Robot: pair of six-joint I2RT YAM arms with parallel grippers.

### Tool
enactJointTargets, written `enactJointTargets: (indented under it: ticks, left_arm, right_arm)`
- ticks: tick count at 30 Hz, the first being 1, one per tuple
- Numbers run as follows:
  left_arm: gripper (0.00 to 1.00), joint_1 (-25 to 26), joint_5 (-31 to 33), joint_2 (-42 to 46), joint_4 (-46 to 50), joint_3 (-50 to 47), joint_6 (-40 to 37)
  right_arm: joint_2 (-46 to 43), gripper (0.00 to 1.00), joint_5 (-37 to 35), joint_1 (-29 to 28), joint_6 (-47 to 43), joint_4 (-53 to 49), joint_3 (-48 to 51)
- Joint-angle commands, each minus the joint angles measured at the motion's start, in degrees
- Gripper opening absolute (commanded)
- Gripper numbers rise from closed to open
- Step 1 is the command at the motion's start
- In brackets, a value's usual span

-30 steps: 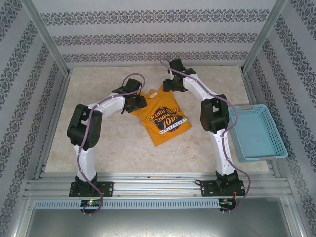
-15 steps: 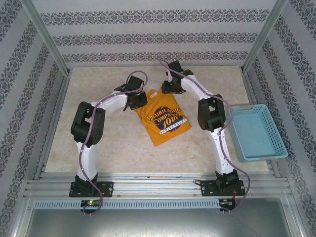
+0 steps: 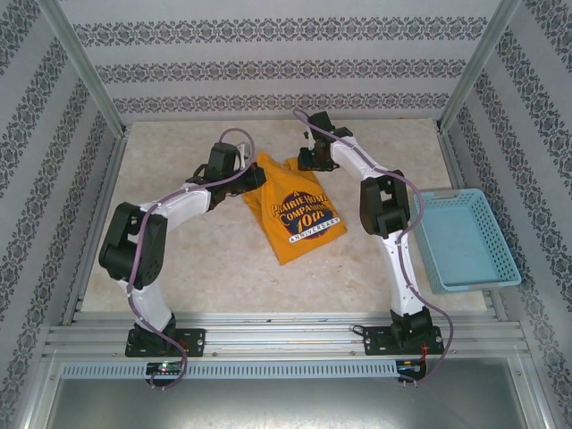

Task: Fold the inside-out t-shirt

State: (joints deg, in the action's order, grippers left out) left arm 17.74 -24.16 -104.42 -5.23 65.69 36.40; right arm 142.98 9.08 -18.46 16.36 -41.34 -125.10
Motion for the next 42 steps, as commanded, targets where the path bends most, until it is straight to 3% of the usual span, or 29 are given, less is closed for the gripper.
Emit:
enactJointTargets:
  ticks: [1, 8, 11, 13, 19, 23, 32, 36, 42]
  left_arm:
    - [0.00, -2.60, 1.77, -3.11, -1.70, -2.85, -0.96]
    - [0.06, -3.84, 3.88, -3.93, -0.47, -4.60, -0.74]
    - [0.25, -3.83, 5.20, -4.21, 2.43, -3.63, -0.34]
    - [0.32, -3.72, 5.55, -4.01, 5.73, -2.48, 0.31]
    - [0.49, -2.47, 3.42, -0.35, 4.27, -5.22, 8.77]
    - [0.57, -1.04, 6.33, -2.06, 7.12, -3.27, 10.85]
    - [0.56, -0.60, 4.38, -11.95, 6.46, 4.89, 11.02]
    - [0.48, -0.26, 3.50, -15.02, 7.20, 9.14, 9.59]
    - [0.28, -0.07, 3.27, -14.93, 7.59, 10.89, 7.12]
  right_arm:
    - [-4.48, 0.36, -0.80, 0.43, 0.21, 0.96, 2.13]
    - [-5.99, 0.41, -0.27, 0.55, 0.16, 2.32, 3.88]
    - [-6.07, 0.47, 0.97, 0.55, 0.21, 2.80, 4.31]
    - [-5.79, 0.51, 1.64, 0.44, 0.18, 2.72, 4.11]
    - [-4.00, 0.65, 0.28, -0.03, -0.40, 1.60, 3.41]
    - [-2.41, 0.69, 0.71, -0.35, -0.14, 1.25, 2.67]
    - [0.90, 0.63, 0.46, -2.36, 1.46, -0.61, -0.26]
    - [2.54, 0.56, -2.14, -3.52, 1.81, -4.43, -3.74]
    - [-2.34, 0.30, -1.57, -4.05, 4.51, 0.91, 5.33]
